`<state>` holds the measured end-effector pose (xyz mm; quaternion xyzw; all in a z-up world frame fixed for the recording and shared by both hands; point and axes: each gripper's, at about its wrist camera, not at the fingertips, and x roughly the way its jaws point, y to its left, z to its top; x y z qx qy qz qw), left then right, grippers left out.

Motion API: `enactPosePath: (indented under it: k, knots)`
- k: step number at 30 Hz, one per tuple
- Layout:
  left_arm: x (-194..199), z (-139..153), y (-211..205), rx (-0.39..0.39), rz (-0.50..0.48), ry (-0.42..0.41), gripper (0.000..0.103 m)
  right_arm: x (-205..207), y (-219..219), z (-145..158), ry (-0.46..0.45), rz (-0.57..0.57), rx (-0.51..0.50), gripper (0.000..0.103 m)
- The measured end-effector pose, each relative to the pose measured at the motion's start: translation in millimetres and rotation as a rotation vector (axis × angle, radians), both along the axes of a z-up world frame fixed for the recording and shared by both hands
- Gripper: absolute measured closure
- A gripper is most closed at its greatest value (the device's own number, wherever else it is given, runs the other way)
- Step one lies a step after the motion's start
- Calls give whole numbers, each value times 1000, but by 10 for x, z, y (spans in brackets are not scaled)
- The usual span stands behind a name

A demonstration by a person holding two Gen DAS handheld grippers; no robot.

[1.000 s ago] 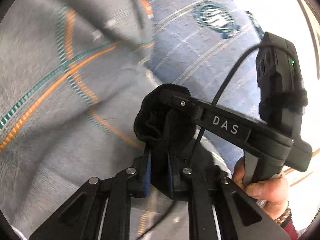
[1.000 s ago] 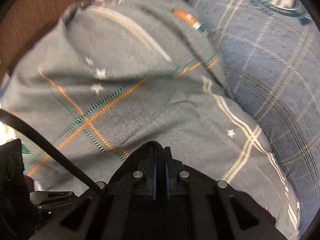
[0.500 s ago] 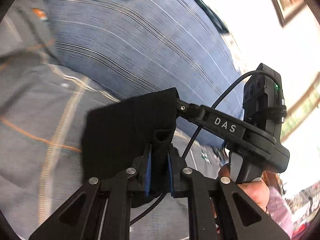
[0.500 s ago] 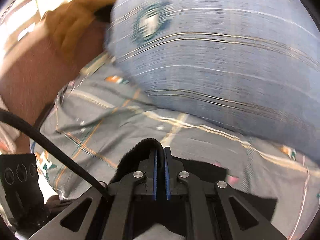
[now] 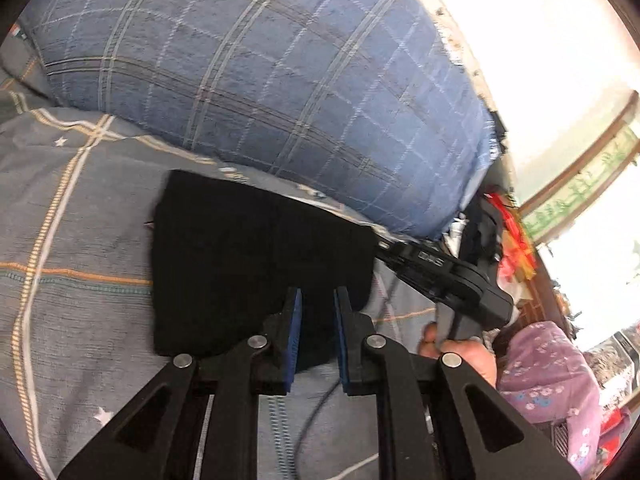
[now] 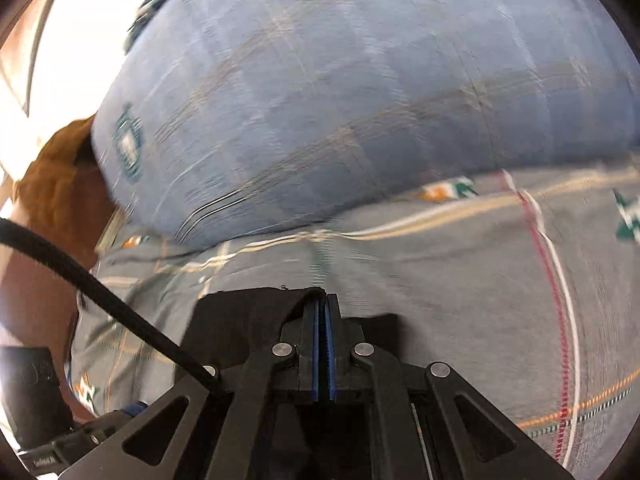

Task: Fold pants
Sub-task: 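Press the folded pants flat with both grippers and open them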

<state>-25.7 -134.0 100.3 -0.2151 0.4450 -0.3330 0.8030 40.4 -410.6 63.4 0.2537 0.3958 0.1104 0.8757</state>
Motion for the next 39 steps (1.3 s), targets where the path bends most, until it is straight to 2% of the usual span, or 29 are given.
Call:
enactPosePath:
  k: [5,7,8,9,10,12,15,18,20,23,26,28,29,31,35,37,39]
  knots:
    - [187,-179,-1,56,39,44,88,3,-294,-206,28,-76,28,100]
    - [271,-245,-56,90,41,53,78,37,-275,-248,40,-70,-22,95]
    - [312,-295,-93,120,42,61,77,36,-264,-252,49,-76,-40,90]
    - [340,-341,-121,144,43,68,77,13,-267,-239,54,-93,-58,73]
    - [379,-388,-159,167,39,74,78,-27,-289,-225,49,-108,-62,51]
    - [406,-469,-209,212,29,85,78,-164,-340,-141,9,-162,-62,35]
    - [395,-501,-198,211,26,87,77,-473,-380,16,-50,-187,-9,35]
    - [454,-514,-123,151,20,132,74,-764,-225,59,-99,-99,67,35]
    - [528,-544,-55,103,17,181,74,-886,-58,4,-99,-43,76,36]
    - [586,-557,3,58,9,223,74,-978,229,-154,-72,17,44,42]
    - [519,-483,25,63,-10,194,71,-969,417,-270,-44,8,-35,43]
    - [487,-455,-15,93,-27,164,66,-943,477,-308,-33,3,-58,44]
    - [475,-460,-47,128,-32,152,66,-915,508,-315,-25,3,-80,47]
    - [483,-500,-56,164,-21,156,66,-865,571,-303,-4,10,-149,97]
    - [487,-544,47,85,-23,176,66,-883,496,-122,-36,19,-168,98]
    - [456,-562,50,83,-36,169,66,-916,434,-60,-60,-1,-164,98]
    - [399,-569,-19,117,-51,144,66,-916,382,-129,-40,-27,-175,98]
